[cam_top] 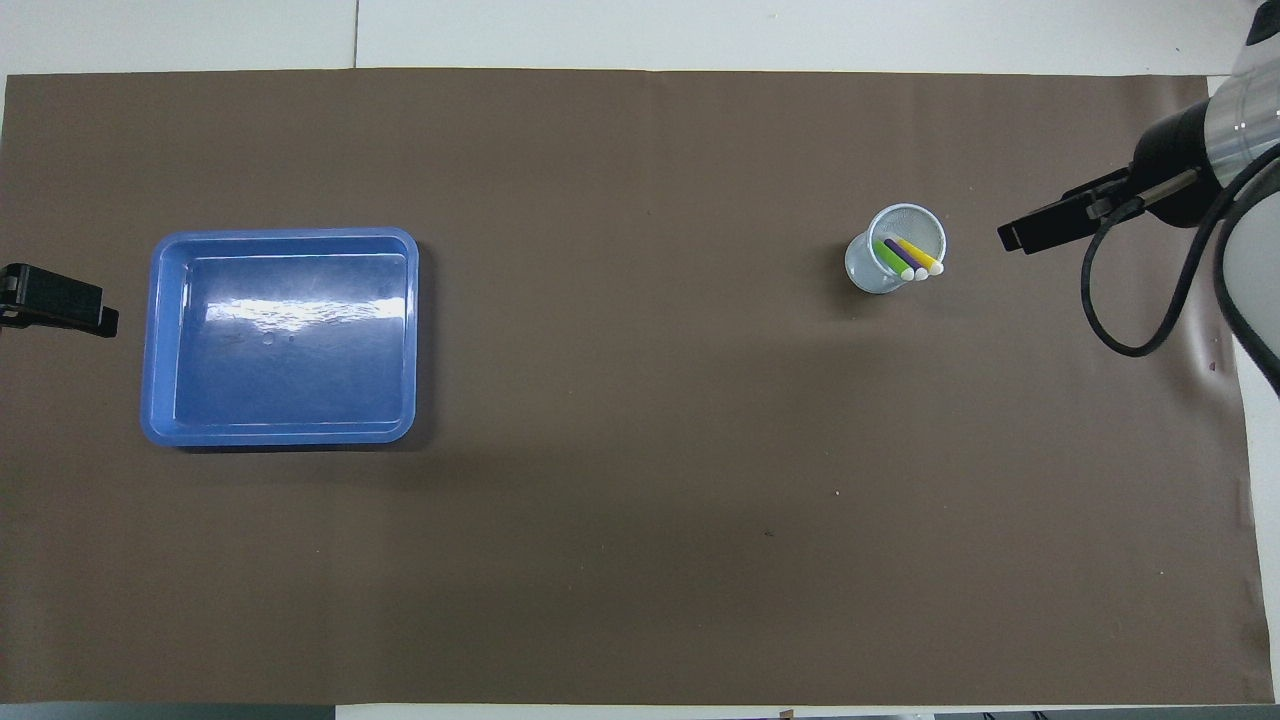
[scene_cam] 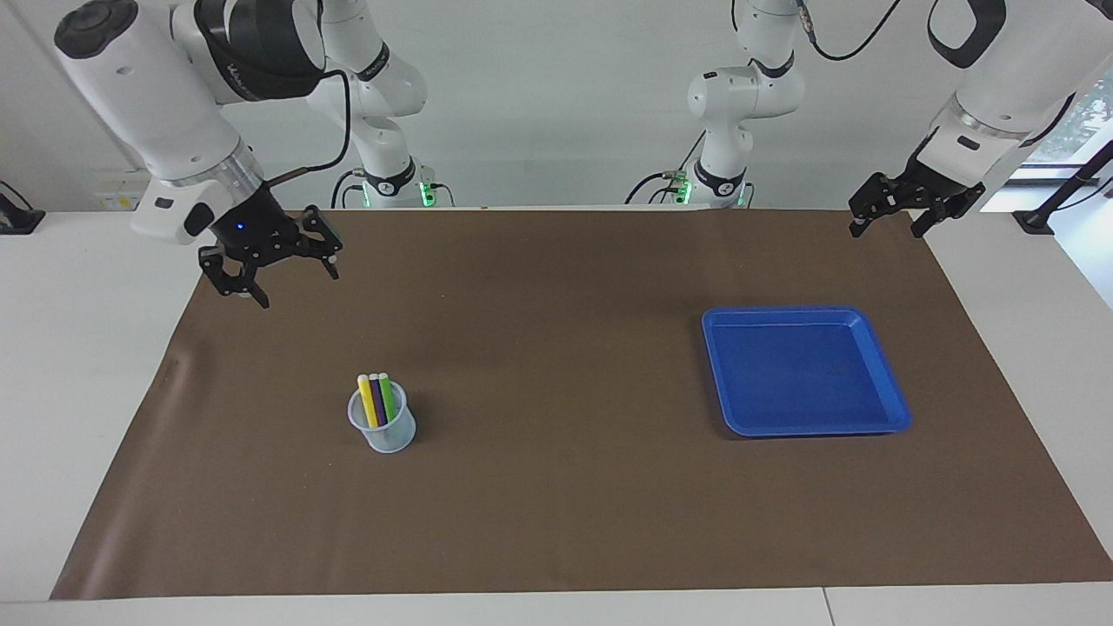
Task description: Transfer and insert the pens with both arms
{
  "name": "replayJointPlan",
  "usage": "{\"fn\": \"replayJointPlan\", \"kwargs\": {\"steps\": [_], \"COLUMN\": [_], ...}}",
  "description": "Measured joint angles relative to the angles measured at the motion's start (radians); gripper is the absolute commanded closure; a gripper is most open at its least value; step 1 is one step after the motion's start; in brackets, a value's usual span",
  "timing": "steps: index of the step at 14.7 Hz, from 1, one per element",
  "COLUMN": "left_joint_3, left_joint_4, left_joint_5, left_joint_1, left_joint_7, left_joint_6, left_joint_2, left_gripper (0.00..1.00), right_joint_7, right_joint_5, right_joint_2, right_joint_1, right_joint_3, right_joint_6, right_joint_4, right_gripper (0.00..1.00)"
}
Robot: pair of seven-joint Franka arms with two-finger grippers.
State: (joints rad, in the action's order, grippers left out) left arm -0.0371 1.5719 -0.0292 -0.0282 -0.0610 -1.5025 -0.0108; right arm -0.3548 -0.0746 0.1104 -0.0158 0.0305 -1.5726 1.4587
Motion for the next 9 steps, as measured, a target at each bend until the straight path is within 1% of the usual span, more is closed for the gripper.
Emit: {"fn": "replayJointPlan", "kwargs": {"steps": [2,6,7,9], "left_joint_3": [0.0,0.0,0.0,0.001], "left_joint_4": [0.006,0.019,0.024,0.025], "left_joint_5": [0.0,0.001,0.008,0.014], "left_joint_1": [0.0,0.0,0.0,0.0], "left_joint_7": [-0.003,-0.006,-0.006,-0.006], "left_joint_6": [-0.025,-0.039,-0.038,-0.037], "left_joint_2": [0.0,0.001,0.001,0.001], "left_gripper": [0.0,0.0,0.0,0.0], "right_joint_7": [0.064,0.094,0.094,0.094], "right_joint_5": [0.045,0.07,0.071,0.071], "right_joint_2": [-0.028,-0.044,-0.046,-0.079], "right_joint_1": [0.0,-0.013,-0.061,-0.059], "right_joint_3": [0.004,0.0,-0.003,-0.006], "right_joint_6": [0.059,0.07,0.076,0.086], "right_joint_4": [-0.001,0.02,0.027,0.072], "right_gripper": [0.0,0.0,0.0,0.0]}}
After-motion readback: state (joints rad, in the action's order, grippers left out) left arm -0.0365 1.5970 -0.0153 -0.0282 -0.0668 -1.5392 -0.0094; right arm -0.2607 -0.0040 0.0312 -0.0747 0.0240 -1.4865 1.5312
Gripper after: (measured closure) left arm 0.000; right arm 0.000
